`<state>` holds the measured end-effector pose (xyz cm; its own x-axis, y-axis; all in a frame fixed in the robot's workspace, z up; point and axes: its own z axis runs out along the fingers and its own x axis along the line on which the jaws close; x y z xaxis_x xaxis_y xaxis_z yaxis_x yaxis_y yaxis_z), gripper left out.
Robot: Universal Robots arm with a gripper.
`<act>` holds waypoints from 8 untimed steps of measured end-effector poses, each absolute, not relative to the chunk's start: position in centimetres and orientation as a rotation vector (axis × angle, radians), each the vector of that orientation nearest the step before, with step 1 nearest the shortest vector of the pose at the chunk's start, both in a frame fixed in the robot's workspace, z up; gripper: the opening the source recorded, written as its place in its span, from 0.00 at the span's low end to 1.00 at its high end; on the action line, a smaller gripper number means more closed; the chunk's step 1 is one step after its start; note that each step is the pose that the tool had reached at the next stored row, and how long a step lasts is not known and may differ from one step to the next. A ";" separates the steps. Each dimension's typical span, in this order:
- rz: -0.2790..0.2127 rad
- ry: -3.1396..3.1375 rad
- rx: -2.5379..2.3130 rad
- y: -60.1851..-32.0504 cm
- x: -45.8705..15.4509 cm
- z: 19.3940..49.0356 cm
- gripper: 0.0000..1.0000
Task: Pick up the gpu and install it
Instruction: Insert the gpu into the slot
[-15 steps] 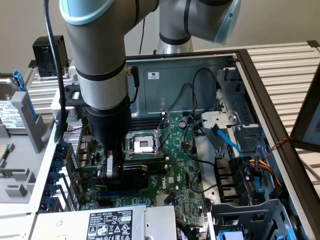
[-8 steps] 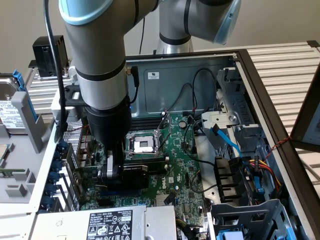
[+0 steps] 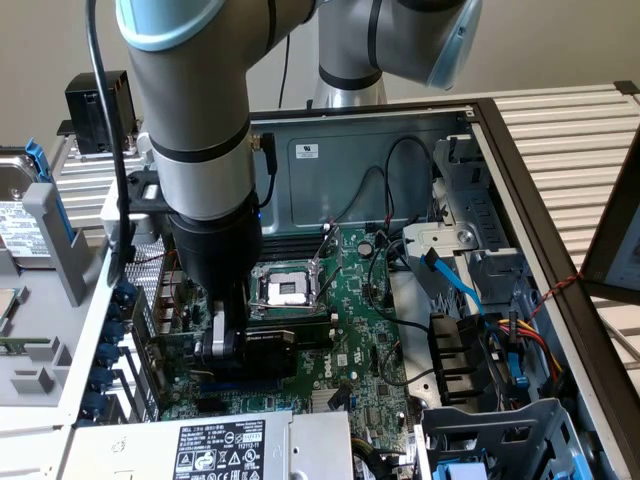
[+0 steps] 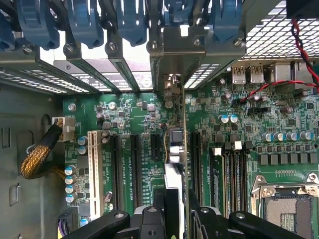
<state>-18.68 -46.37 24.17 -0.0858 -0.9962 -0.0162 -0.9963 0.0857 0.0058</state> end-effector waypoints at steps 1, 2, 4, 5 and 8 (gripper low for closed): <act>0.024 2.309 -2.119 -46.4 -18.7 24.2 0.28; 0.024 2.309 -2.119 -46.4 -18.7 24.2 0.28; 0.024 2.309 -2.118 -46.4 -18.7 24.1 0.28; 0.024 2.309 -2.119 -46.4 -18.7 24.1 0.28; 0.024 2.309 -2.119 -46.4 -18.7 24.1 0.28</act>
<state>-18.68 -46.37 24.12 -0.0858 -0.9962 -0.0162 -0.9963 0.0857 0.0058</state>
